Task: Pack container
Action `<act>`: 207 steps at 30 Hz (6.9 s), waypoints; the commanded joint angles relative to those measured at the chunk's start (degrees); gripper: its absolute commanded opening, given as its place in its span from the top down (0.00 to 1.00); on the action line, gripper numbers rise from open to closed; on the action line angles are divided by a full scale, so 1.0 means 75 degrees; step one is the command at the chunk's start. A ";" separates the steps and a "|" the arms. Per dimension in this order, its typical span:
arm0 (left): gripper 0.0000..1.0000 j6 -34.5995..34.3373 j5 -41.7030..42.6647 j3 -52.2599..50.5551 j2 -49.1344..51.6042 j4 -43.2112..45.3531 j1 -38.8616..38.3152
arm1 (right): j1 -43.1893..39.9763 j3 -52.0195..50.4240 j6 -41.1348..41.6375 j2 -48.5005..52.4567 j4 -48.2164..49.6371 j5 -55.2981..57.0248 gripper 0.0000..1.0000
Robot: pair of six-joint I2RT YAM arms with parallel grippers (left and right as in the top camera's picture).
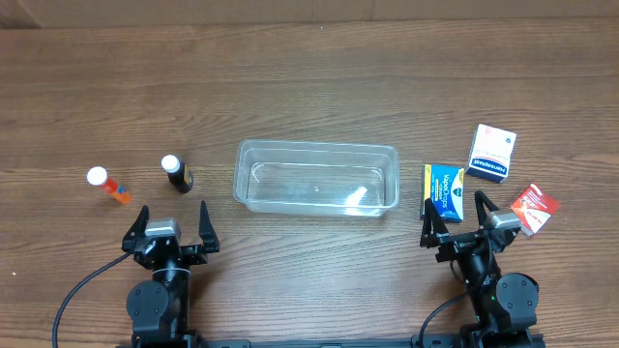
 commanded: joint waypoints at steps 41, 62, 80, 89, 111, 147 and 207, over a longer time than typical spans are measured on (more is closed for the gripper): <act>0.00 -0.0312 0.0099 1.1124 1.0902 -0.8230 0.0169 | -0.1384 1.0037 -0.0067 1.0060 -0.8105 -0.0216 0.00; 0.01 -0.0111 0.0105 1.1124 1.3904 -0.7734 0.0434 | -0.1384 1.0034 -0.0067 1.0110 -0.8102 -0.0210 0.00; 0.54 -0.0111 -0.0096 1.1121 1.4099 -0.7568 0.0466 | -0.1384 1.0034 -0.0067 1.0110 -0.8128 -0.0213 0.00; 0.56 -0.0111 -0.0291 1.1121 1.4099 -0.7493 0.0466 | -0.1384 1.0034 -0.0067 1.0110 -0.8172 -0.0210 0.00; 0.86 -0.0114 -0.0289 1.1124 1.4099 -0.7478 0.0466 | -0.1384 1.0034 -0.0070 1.0110 -0.8174 -0.0187 0.00; 0.96 -0.1122 -0.0023 1.2447 1.2773 -0.9034 -0.3005 | -0.1384 1.0034 -0.0064 1.0110 -0.8163 -0.0134 0.00; 0.37 -0.2253 -0.0638 1.3446 1.4921 -0.8923 -0.2999 | -0.1384 1.0034 -0.0067 1.0110 -0.8189 -0.0131 0.00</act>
